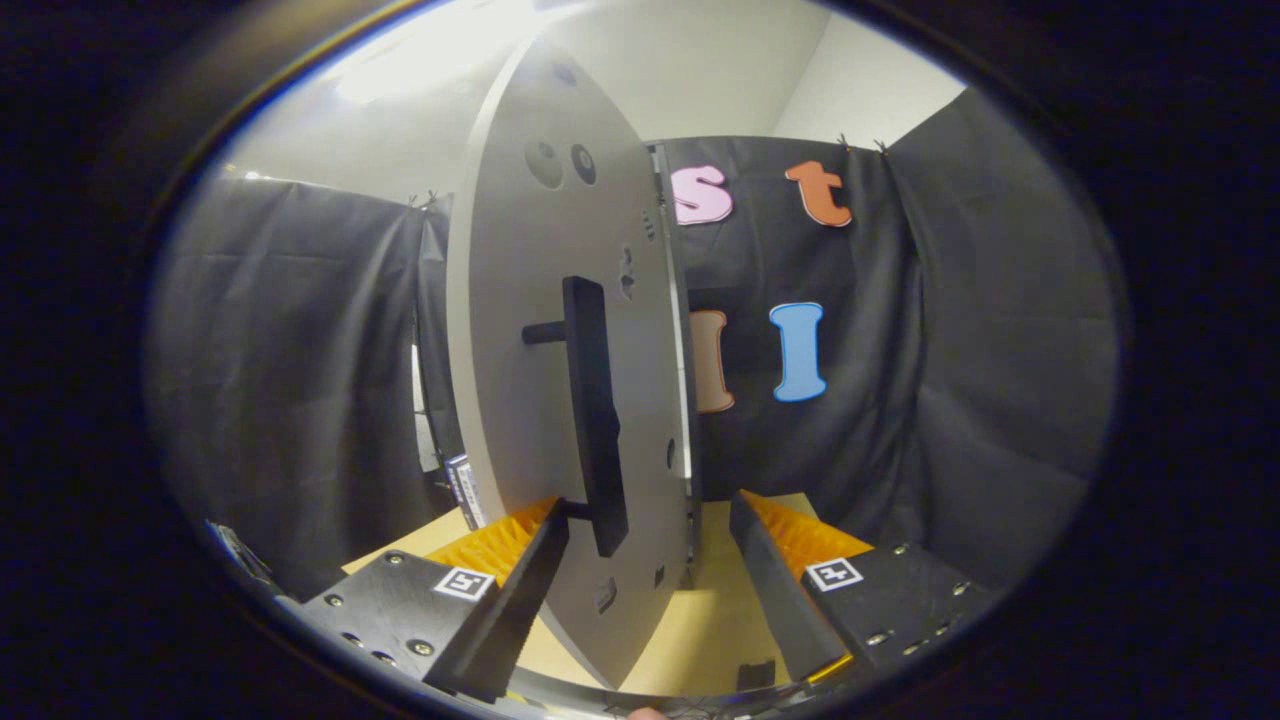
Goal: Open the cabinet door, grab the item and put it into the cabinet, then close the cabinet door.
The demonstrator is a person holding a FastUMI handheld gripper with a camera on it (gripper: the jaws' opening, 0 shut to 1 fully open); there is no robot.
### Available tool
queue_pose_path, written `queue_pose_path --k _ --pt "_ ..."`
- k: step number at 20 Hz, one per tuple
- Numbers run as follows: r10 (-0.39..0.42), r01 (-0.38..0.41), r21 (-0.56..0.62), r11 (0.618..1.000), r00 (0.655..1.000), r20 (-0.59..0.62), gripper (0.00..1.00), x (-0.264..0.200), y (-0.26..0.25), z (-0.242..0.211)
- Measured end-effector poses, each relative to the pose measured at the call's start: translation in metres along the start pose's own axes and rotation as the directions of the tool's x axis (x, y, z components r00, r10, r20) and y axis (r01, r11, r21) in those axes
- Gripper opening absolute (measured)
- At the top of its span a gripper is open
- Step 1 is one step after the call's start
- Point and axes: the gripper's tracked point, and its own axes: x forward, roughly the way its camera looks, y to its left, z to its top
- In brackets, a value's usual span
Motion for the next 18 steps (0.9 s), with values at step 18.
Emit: queue_pose_path --k 18 --pt "0.019 -0.019 0.006 1.000 0.999 -0.026 1.00 0.068 0.121 -0.013"
